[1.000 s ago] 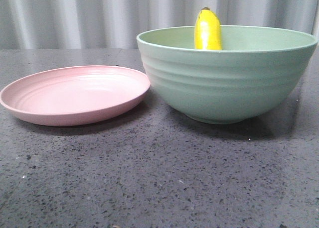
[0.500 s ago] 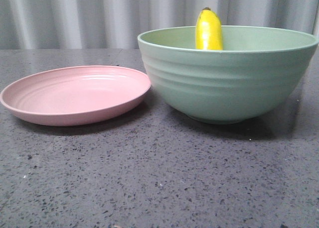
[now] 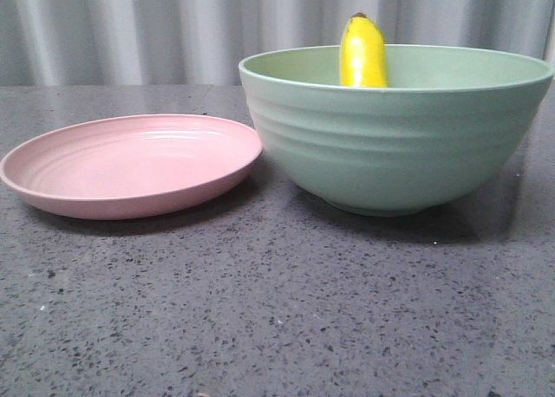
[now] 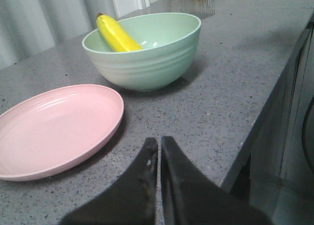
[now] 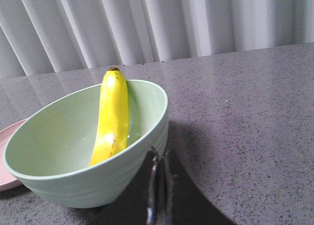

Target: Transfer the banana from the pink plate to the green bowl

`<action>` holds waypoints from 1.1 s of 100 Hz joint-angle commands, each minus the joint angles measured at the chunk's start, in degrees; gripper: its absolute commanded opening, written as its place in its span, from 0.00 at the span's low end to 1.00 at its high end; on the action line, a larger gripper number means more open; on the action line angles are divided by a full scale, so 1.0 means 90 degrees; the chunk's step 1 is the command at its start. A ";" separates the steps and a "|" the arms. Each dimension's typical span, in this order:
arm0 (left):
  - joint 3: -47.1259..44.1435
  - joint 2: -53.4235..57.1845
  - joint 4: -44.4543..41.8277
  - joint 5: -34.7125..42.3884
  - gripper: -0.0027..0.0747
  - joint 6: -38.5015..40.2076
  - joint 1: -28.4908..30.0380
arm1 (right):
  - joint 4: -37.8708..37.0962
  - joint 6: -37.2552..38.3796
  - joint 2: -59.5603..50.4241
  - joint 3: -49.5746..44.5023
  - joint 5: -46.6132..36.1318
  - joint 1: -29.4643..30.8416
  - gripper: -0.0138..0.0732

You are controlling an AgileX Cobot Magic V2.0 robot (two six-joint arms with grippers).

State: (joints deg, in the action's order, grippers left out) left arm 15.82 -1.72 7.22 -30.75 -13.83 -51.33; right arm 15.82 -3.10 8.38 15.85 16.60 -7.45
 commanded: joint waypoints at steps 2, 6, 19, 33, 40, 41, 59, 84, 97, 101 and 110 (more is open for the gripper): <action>0.0048 -0.0078 -0.0026 0.0706 0.01 0.0009 -0.0037 | -0.0033 -0.0061 0.0054 0.0173 -0.0474 0.0008 0.08; -0.0022 -0.0078 -0.0231 0.0924 0.01 0.0009 -0.0037 | -0.0033 -0.0061 0.0054 0.0173 -0.0474 0.0008 0.08; -0.0514 -0.0078 -0.1306 0.2486 0.01 0.0797 0.0081 | -0.0033 -0.0061 0.0054 0.0173 -0.0474 0.0008 0.08; -0.1202 -0.0078 -0.0769 0.3764 0.01 0.1464 0.0833 | -0.0033 -0.0061 0.0054 0.0173 -0.0474 0.0008 0.08; -0.1520 -0.0078 -0.0658 0.4323 0.01 0.1464 0.1342 | -0.0033 -0.0061 0.0054 0.0173 -0.0474 0.0008 0.08; -0.1549 -0.0078 -0.0658 0.4376 0.01 0.1464 0.1395 | -0.0033 -0.0061 0.0054 0.0173 -0.0474 0.0008 0.08; -0.1838 -0.0074 -0.0658 0.4727 0.01 0.1464 0.2901 | -0.0033 -0.0061 0.0054 0.0173 -0.0474 0.0008 0.08; -0.1838 0.0457 -0.0672 0.3284 0.01 0.1464 0.4640 | -0.0033 -0.0061 0.0054 0.0173 -0.0474 0.0008 0.08; -0.1838 0.0415 -0.0672 0.1805 0.01 0.1464 0.4708 | -0.0033 -0.0061 0.0068 0.0173 -0.0474 0.0008 0.08; -0.1851 0.0415 -0.0672 0.1758 0.01 0.1464 0.4708 | -0.0033 -0.0061 0.0068 0.0173 -0.0474 0.0008 0.08; -0.1851 0.0415 -0.0687 0.1758 0.01 0.1464 0.4708 | -0.0033 -0.0061 0.0068 0.0173 -0.0474 0.0008 0.08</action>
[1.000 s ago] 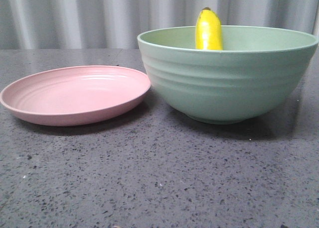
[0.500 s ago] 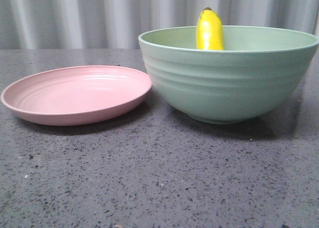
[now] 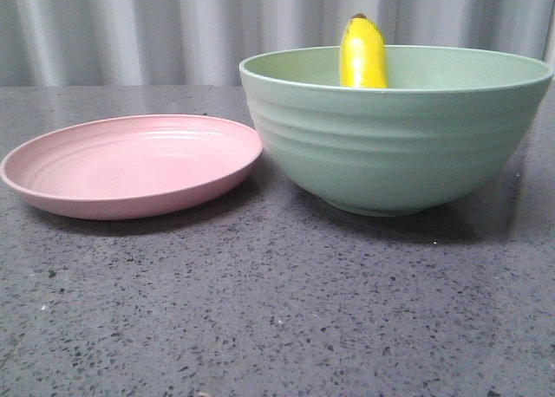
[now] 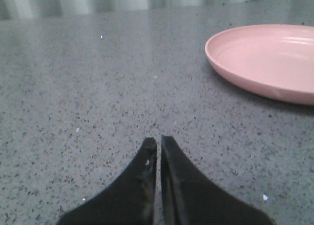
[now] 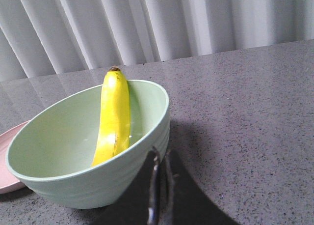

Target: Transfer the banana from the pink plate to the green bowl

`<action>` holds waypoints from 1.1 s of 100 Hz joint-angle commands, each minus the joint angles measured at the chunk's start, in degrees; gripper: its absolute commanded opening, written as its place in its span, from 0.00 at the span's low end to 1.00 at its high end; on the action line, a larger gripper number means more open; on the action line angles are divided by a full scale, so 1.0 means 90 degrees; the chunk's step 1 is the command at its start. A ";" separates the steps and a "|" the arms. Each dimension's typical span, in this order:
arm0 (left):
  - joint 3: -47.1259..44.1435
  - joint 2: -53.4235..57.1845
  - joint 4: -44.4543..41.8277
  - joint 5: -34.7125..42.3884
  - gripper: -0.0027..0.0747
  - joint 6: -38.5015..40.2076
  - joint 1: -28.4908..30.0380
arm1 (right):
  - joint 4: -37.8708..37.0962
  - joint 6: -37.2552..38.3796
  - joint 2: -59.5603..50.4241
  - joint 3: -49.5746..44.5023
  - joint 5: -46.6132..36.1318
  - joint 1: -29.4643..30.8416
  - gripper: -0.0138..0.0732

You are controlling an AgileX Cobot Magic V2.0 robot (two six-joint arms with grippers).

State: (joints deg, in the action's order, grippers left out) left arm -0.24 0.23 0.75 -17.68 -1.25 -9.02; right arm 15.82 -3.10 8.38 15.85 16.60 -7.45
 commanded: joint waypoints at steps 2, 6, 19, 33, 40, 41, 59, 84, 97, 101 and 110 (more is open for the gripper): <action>-0.0066 0.0198 0.0031 0.0307 0.01 0.0067 0.0007 | -0.0033 -0.0061 0.0068 0.0173 -0.0474 0.0008 0.08; -0.0055 0.0198 0.0031 0.0356 0.01 0.0067 0.0007 | -0.0033 -0.0061 0.0068 0.0173 -0.0474 0.0008 0.08; -0.0055 0.0198 0.0031 0.0367 0.01 0.0067 0.0007 | -0.0033 -0.0061 0.0068 0.0173 -0.0474 0.0008 0.08; -0.0055 0.0198 0.0031 0.0367 0.01 0.0067 0.0007 | -0.0033 -0.0061 0.0068 0.0173 -0.0474 0.0008 0.08; -0.0055 0.0198 0.0031 0.0367 0.01 0.0067 0.0007 | -0.0033 -0.0061 0.0068 0.0173 -0.0474 0.0008 0.08; -0.0055 0.0198 0.0031 0.0367 0.01 0.0067 0.0007 | -0.0033 -0.0061 0.0068 0.0173 -0.0474 0.0008 0.08; -0.0055 0.0198 0.0031 0.0367 0.01 0.0067 0.0007 | -0.0033 -0.0061 0.0068 0.0173 -0.0474 0.0008 0.08; -0.0055 0.0198 0.0031 0.0367 0.01 0.0067 0.0007 | -0.0033 -0.0061 0.0044 -0.0138 -0.0664 0.0019 0.08; -0.0055 0.0198 0.0031 0.0367 0.01 0.0067 0.0007 | -0.0033 -0.0061 0.0044 -0.0692 -0.0946 0.0241 0.08; -0.0055 0.0198 0.0031 0.0367 0.01 0.0067 0.0007 | -0.0033 -0.0061 0.0044 -0.0883 -0.1088 0.0402 0.08; -0.0055 0.0198 0.0031 0.0367 0.01 0.0067 0.0007 | -0.0033 -0.0061 0.0044 -0.1445 -0.1668 0.0814 0.08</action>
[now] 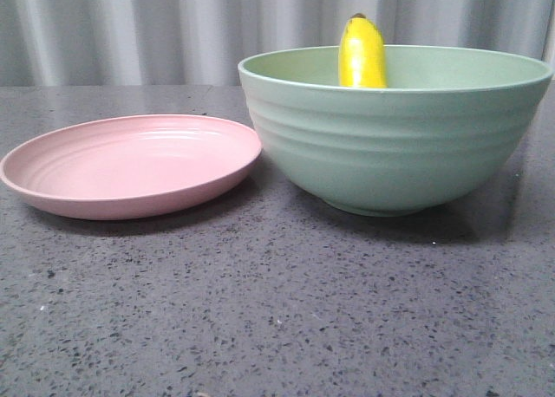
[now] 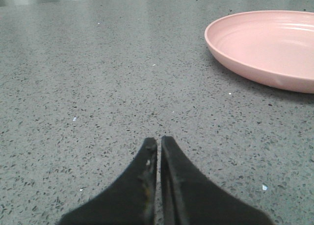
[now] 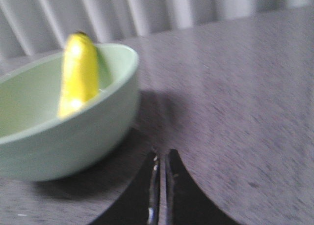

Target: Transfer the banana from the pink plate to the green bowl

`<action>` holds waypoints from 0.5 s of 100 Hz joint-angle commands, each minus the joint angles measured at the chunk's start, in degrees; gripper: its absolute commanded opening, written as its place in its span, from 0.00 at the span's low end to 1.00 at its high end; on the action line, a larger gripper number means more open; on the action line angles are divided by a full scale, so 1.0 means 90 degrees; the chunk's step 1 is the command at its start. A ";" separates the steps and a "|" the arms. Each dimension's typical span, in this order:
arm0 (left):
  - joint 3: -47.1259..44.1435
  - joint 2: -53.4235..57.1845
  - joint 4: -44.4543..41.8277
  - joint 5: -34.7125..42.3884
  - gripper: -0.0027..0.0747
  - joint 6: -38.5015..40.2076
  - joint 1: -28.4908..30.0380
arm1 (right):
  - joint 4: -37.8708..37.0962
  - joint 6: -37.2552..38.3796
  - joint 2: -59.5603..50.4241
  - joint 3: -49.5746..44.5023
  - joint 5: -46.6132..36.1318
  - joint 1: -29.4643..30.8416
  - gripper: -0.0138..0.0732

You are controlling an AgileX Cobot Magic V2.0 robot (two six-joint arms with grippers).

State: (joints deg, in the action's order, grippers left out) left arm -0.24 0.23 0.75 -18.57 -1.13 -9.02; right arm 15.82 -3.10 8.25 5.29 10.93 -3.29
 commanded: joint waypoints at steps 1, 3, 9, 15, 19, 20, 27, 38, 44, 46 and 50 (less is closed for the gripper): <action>-0.0055 0.0198 0.0031 0.0466 0.01 0.0053 0.0007 | -0.0033 -0.0061 0.0059 -0.0308 -0.1037 0.0381 0.08; -0.0055 0.0198 0.0031 0.0466 0.01 0.0053 0.0007 | -0.0033 -0.0061 0.0059 -0.0421 -0.1214 0.0485 0.08; -0.0055 0.0198 0.0031 0.0466 0.01 0.0053 0.0007 | -0.0033 -0.0061 -0.0009 -0.0706 -0.1495 0.0626 0.08; -0.0055 0.0198 0.0031 0.0466 0.01 0.0053 0.0007 | -0.0033 -0.0061 -0.0209 -0.0792 -0.1166 0.0758 0.08; -0.0055 0.0198 0.0031 0.0466 0.01 0.0053 0.0007 | -0.0033 -0.0061 -0.0369 -0.0806 -0.0927 0.0804 0.08; -0.0055 0.0198 0.0031 0.0466 0.01 0.0053 0.0007 | -0.0033 -0.0061 -0.0402 -0.0807 -0.0861 0.0804 0.08; -0.0055 0.0198 0.0031 0.0466 0.01 0.0053 0.0007 | -0.0033 -0.0061 -0.0801 -0.0807 -0.0346 0.0882 0.08; -0.0055 0.0187 0.0031 0.0481 0.01 0.0053 0.0007 | -0.0128 -0.0061 -0.1034 -0.0807 0.0184 0.0946 0.08; -0.0055 0.0187 0.0031 0.0481 0.01 0.0053 0.0007 | -0.0201 -0.0061 -0.1100 -0.0807 0.0434 0.0949 0.08; -0.0055 0.0187 0.0031 0.0481 0.01 0.0053 0.0007 | -0.0201 -0.0061 -0.1103 -0.0807 0.0558 0.0959 0.08; -0.0055 0.0187 0.0031 0.0481 0.01 0.0053 0.0007 | -0.0201 -0.0061 -0.1103 -0.0807 0.0699 0.0959 0.08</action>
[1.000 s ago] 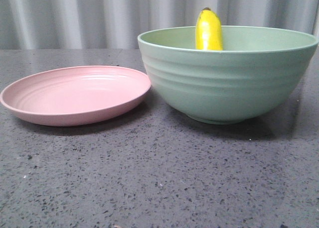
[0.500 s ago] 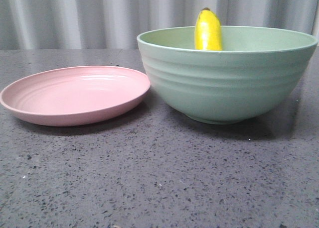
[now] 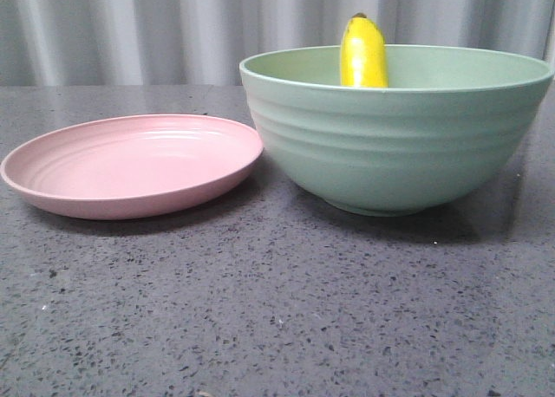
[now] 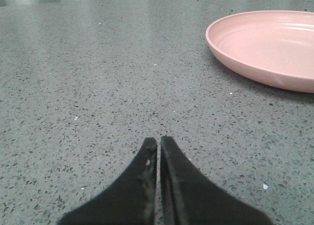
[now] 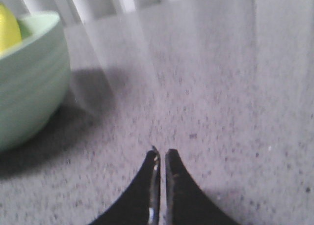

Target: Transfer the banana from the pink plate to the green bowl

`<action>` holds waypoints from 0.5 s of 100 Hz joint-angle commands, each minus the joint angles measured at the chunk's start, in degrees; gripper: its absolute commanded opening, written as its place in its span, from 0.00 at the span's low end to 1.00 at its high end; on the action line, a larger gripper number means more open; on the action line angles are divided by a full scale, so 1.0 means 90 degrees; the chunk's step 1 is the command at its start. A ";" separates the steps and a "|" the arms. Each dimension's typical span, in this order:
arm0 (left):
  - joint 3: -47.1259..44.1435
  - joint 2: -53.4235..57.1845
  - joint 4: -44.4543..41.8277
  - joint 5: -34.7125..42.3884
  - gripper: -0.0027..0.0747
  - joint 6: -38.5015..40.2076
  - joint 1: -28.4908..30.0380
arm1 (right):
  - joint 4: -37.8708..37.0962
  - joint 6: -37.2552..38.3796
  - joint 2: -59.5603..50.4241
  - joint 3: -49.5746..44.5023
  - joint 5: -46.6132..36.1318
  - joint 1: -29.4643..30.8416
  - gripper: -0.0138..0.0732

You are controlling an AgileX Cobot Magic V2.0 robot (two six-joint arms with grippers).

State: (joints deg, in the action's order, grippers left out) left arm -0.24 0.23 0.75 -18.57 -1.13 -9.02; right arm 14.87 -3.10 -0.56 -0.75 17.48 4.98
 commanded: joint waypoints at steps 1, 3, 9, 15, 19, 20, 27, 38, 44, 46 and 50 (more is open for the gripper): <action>-0.0055 0.0187 0.0031 0.0481 0.01 0.0053 0.0007 | -0.0095 -0.0061 -0.0124 -0.0135 0.0034 0.0041 0.08; -0.0055 0.0187 0.0031 0.0481 0.01 0.0053 0.0007 | -0.0095 -0.0061 -0.0124 -0.0135 0.0129 0.0041 0.08; -0.0055 0.0187 0.0031 0.0481 0.01 0.0053 0.0007 | -0.0095 -0.0061 -0.0124 -0.0135 0.0141 0.0041 0.08; -0.0055 0.0187 0.0031 0.0481 0.01 0.0053 0.0007 | -0.0095 -0.0061 -0.0124 -0.0135 0.0141 0.0041 0.08; -0.0055 0.0187 0.0031 0.0481 0.01 0.0053 0.0007 | -0.0095 -0.0061 -0.0124 -0.0135 0.0141 0.0041 0.08; -0.0055 0.0187 0.0031 0.0481 0.01 0.0053 0.0007 | -0.0095 -0.0061 -0.0124 -0.0135 0.0141 0.0041 0.08; -0.0055 0.0187 0.0031 0.0481 0.01 0.0053 0.0007 | -0.0095 -0.0061 -0.0124 -0.0135 0.0141 0.0041 0.08; -0.0055 0.0187 0.0031 0.0481 0.01 0.0053 0.0007 | -0.0095 -0.0061 -0.0124 -0.0135 0.0141 0.0041 0.08; -0.0055 0.0187 0.0031 0.0481 0.01 0.0053 0.0007 | -0.0095 -0.0061 -0.0124 -0.0135 0.0141 0.0041 0.08; -0.0055 0.0187 0.0031 0.0481 0.01 0.0053 0.0007 | -0.0095 -0.0061 -0.0124 -0.0135 0.0141 0.0041 0.08; -0.0055 0.0187 0.0031 0.0481 0.01 0.0053 0.0007 | -0.0095 -0.0061 -0.0124 -0.0135 0.0141 0.0041 0.08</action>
State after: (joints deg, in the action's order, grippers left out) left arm -0.24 0.23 0.75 -18.57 -1.10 -9.02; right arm 14.58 -3.10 -0.56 -0.64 19.49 5.07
